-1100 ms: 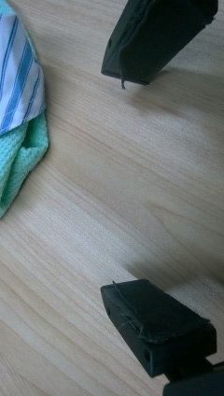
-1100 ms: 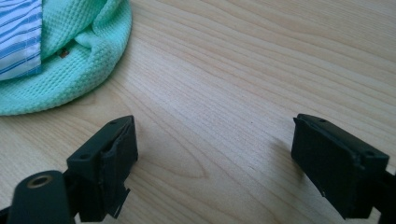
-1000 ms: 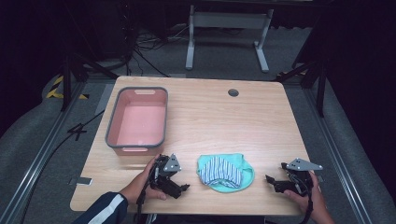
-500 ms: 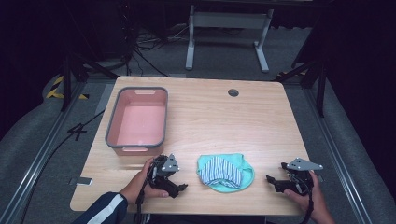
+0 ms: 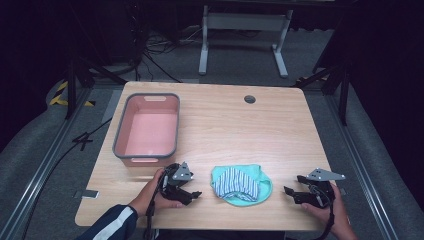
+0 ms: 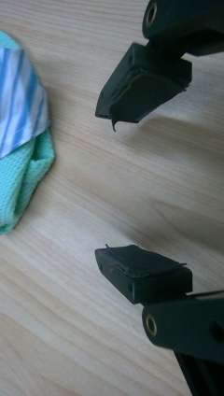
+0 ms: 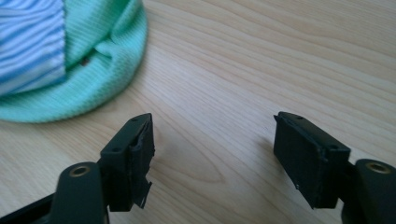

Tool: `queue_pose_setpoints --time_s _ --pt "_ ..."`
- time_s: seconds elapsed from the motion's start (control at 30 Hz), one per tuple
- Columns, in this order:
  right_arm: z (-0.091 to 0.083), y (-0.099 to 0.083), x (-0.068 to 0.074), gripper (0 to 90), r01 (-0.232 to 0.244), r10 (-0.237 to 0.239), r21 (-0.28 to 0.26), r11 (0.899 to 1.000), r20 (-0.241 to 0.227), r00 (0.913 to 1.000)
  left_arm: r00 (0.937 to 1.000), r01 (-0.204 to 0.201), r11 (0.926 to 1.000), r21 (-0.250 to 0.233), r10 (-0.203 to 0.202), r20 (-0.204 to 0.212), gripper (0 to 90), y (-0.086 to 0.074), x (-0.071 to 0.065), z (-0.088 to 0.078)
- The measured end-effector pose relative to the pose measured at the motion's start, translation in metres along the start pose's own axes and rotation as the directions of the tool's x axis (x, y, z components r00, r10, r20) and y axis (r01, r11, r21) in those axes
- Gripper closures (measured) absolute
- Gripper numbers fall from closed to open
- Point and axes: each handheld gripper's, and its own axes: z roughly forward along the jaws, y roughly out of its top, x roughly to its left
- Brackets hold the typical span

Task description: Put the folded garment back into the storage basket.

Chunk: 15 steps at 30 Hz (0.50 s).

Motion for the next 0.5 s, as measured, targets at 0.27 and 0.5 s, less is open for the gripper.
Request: queue_pose_setpoints --time_s 0.27,0.5 --pt "0.001 0.033 0.022 37.3 0.074 -0.075 -0.027 0.997 -0.040 0.9964 0.9999 -0.004 0.9993 -0.038 0.004 -0.015 33.0 0.023 0.001 0.003" --pt "0.018 0.059 0.046 39.6 0.143 -0.144 -0.019 0.989 -0.087 0.9857 0.9994 0.007 0.9986 -0.052 -0.009 -0.033 34.4 0.042 0.006 0.016"
